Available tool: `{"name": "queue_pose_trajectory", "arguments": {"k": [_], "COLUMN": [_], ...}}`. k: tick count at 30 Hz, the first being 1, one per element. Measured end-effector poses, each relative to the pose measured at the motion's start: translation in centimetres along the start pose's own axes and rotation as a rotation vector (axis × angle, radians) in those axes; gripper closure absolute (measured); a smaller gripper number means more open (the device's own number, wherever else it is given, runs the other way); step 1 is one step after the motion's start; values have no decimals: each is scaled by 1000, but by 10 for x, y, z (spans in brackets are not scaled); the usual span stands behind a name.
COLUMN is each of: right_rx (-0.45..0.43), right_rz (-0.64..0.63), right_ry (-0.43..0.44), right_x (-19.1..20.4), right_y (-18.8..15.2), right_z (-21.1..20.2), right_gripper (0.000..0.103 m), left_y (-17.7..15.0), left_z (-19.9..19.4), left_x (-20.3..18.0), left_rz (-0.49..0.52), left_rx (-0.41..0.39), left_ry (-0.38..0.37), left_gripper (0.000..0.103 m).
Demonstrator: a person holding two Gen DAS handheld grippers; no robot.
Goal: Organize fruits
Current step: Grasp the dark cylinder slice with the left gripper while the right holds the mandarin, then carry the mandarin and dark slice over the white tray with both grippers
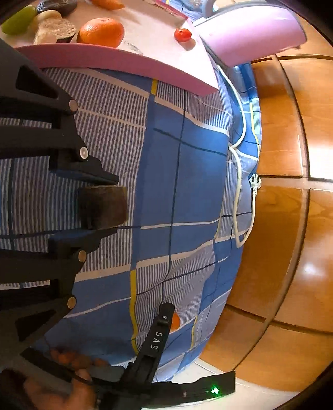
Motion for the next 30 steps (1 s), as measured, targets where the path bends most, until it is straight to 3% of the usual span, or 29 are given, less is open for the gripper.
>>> {"name": "queue_pose_trajectory", "arguments": {"k": [10, 22, 30], "right_rx": [9, 32, -4], "right_rz": [10, -55, -113], "right_ry": [-8, 95, 49], "right_x": [-1, 39, 45], "right_y": [-2, -56, -77], "right_z": [-8, -54, -67], "right_gripper": [63, 63, 63], "left_y": [-2, -1, -1], "left_z": [2, 2, 2], "left_x": [0, 1, 1], "left_rz": [7, -3, -6], "left_rx": [-26, -29, -30], "left_ry": [-4, -22, -18], "left_gripper": [72, 72, 74]}}
Point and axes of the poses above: each gripper's, at about its wrist camera, not at the fingertips, and z roughly the way its jaws point, x to its left, y to its top, the point moved 7 cm from there along z, roughly the way its jaws point, and after that the axes turned 3 degrees about -y, right-handed, at the moved point
